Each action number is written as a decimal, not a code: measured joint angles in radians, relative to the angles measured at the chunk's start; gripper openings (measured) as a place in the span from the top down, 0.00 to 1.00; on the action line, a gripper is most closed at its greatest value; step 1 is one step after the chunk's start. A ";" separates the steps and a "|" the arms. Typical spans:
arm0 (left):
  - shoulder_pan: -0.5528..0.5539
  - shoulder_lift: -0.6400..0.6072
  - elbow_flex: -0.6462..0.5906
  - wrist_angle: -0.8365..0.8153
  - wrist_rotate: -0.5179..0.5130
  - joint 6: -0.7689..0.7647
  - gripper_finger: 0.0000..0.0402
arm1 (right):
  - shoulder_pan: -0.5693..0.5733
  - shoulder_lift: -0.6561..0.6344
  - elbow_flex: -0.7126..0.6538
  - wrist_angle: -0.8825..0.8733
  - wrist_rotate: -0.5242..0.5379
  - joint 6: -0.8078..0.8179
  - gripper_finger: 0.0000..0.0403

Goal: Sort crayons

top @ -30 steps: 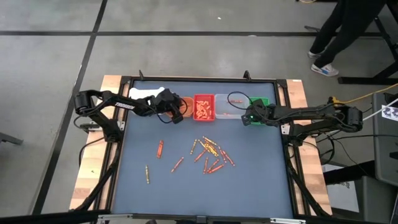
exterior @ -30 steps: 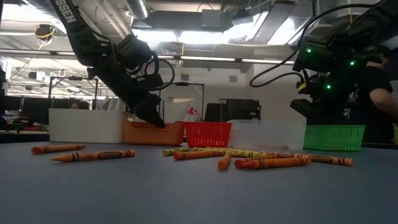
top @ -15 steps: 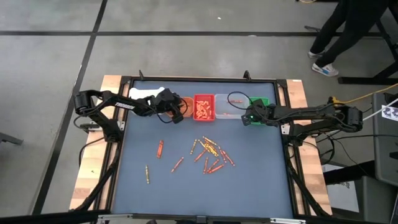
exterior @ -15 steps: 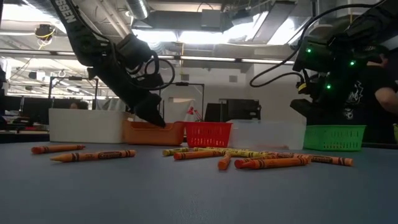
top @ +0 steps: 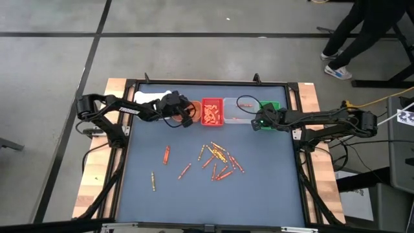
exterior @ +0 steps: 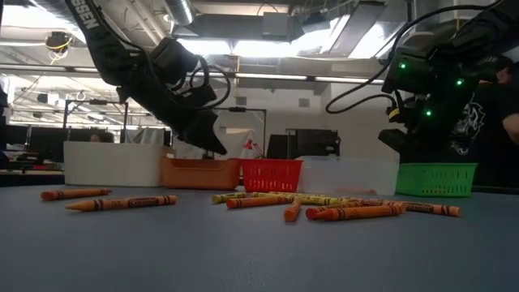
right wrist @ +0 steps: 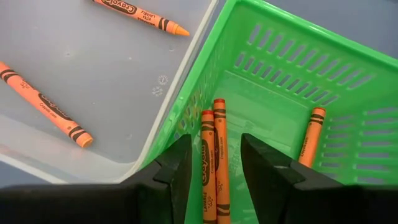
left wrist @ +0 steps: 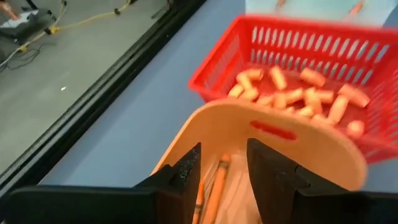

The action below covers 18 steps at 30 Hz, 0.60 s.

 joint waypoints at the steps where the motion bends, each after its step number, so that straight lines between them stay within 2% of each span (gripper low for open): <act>1: -0.010 -0.008 0.000 0.014 0.000 -0.015 0.72 | 0.000 0.000 0.000 0.000 0.000 0.000 0.66; 7: -0.118 -0.059 0.001 0.043 0.041 -0.044 0.72 | 0.000 0.000 0.000 0.002 0.000 0.000 0.66; 15: -0.350 -0.065 0.001 0.036 0.050 -0.052 0.73 | 0.000 0.000 0.000 0.010 0.000 0.000 0.66; 18: -0.432 -0.065 0.001 0.036 0.045 -0.112 0.73 | 0.000 0.000 0.000 0.011 0.000 0.000 0.66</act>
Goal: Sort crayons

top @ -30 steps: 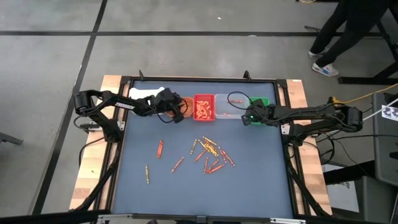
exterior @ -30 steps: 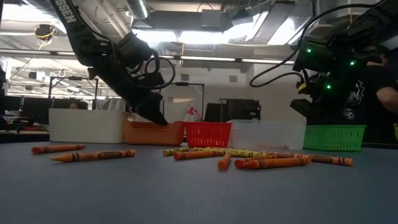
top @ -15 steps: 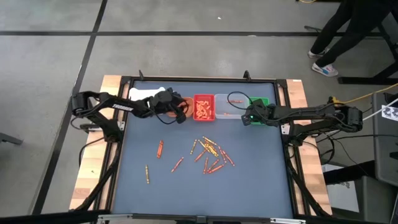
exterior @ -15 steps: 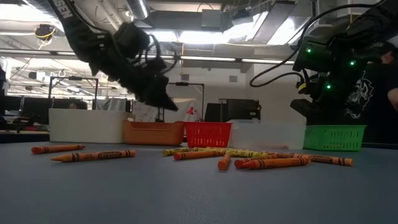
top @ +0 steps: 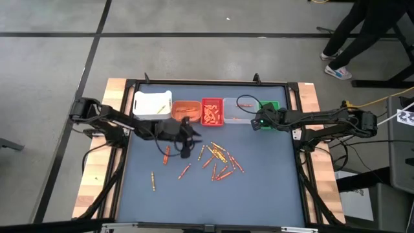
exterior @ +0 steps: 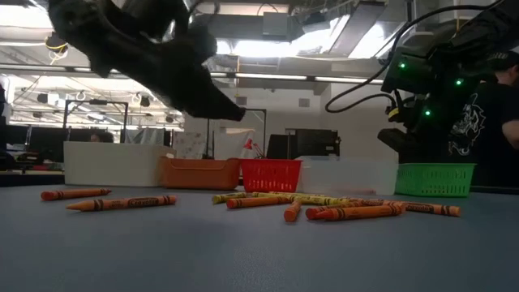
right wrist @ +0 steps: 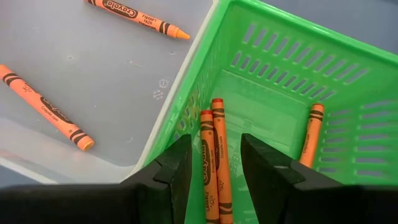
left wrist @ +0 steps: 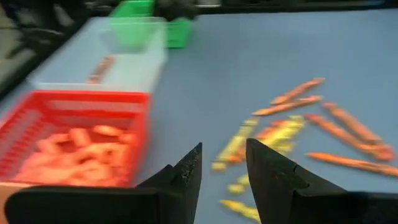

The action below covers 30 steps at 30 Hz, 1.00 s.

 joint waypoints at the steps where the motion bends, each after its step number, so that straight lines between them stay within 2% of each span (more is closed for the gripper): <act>1: -0.027 0.000 0.000 -0.004 -0.004 -0.029 0.73 | 0.000 0.000 0.000 0.000 0.000 0.000 0.66; 16: -0.346 0.001 0.000 -0.281 -0.146 -0.452 0.73 | 0.000 0.000 0.000 0.000 0.000 0.000 0.66; 23: -0.451 0.001 0.000 -0.289 -0.249 -0.535 0.73 | 0.000 0.000 0.000 0.000 0.000 0.000 0.66; 30: -0.507 0.006 0.000 -0.313 -0.341 -0.613 0.73 | 0.000 0.000 0.000 0.000 0.000 0.000 0.66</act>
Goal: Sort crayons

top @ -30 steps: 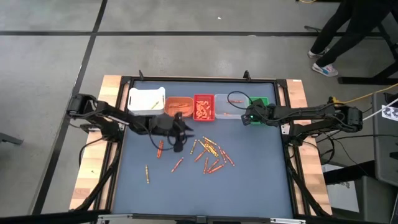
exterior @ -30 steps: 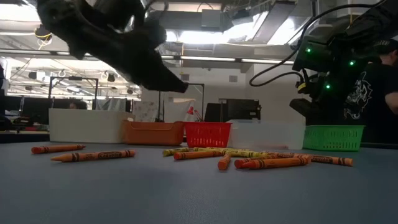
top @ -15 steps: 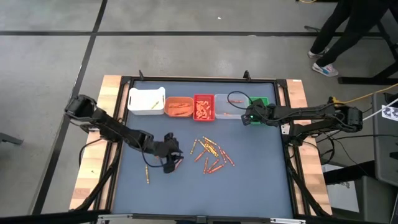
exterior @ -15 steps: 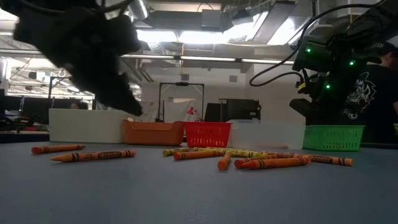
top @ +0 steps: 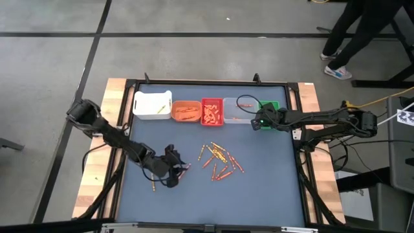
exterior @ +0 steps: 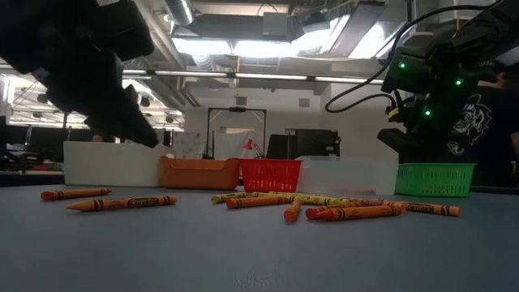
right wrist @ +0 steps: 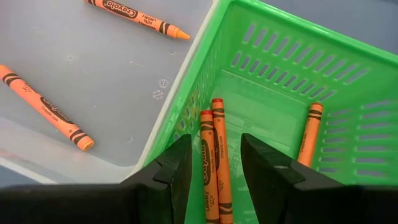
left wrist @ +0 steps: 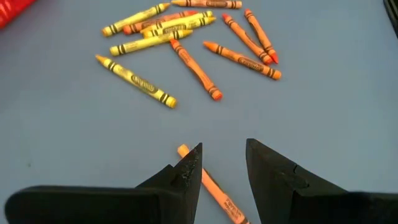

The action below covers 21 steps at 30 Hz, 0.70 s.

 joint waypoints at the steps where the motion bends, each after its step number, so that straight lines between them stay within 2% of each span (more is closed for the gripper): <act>1: -0.004 0.006 0.000 -0.004 0.000 -0.008 0.73 | 0.000 0.000 0.000 0.000 0.000 0.000 0.66; 8: -0.016 0.089 0.000 -0.002 0.009 -0.030 0.73 | 0.000 0.000 0.000 0.000 0.000 0.000 0.66; 13: -0.016 0.143 0.000 0.008 0.010 -0.104 0.73 | 0.000 0.000 0.000 0.000 0.000 0.000 0.66; 21: -0.016 0.179 0.001 0.032 0.009 -0.152 0.73 | 0.000 0.000 0.000 0.000 0.000 0.000 0.66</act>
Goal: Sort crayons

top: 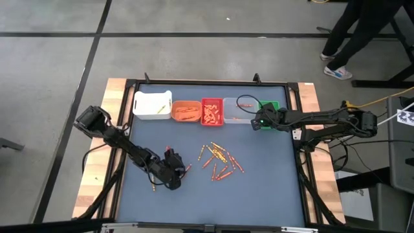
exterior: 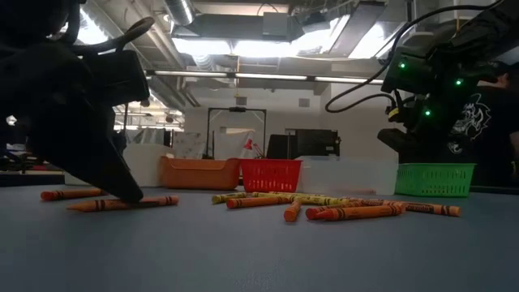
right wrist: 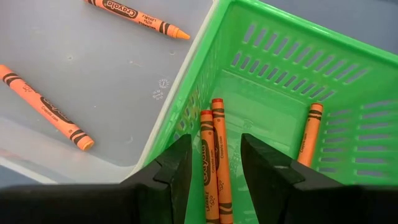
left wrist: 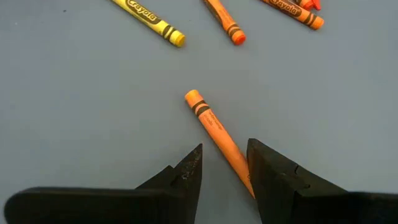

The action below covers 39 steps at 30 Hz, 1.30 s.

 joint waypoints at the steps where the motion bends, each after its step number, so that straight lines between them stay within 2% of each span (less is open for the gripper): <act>1: 0.000 0.000 0.000 -0.001 0.000 0.000 0.73 | 0.000 0.000 0.000 0.000 0.000 0.000 0.66; 6: 0.000 0.000 -0.001 0.026 0.003 0.001 0.73 | 0.000 0.000 0.000 0.000 0.000 0.000 0.66; 16: 0.001 0.000 -0.002 0.021 0.084 0.050 0.73 | 0.000 0.000 0.000 0.000 0.000 0.000 0.66; 30: -0.001 0.000 0.000 -0.018 0.016 0.056 0.73 | 0.000 0.000 0.000 0.000 0.000 0.000 0.66; 34: -0.001 0.000 0.000 -0.028 0.007 0.056 0.78 | 0.000 0.000 0.000 0.000 0.000 0.002 0.66; 39: 0.000 0.000 -0.001 -0.034 -0.004 0.056 0.88 | 0.000 0.000 0.000 0.000 0.000 0.003 0.66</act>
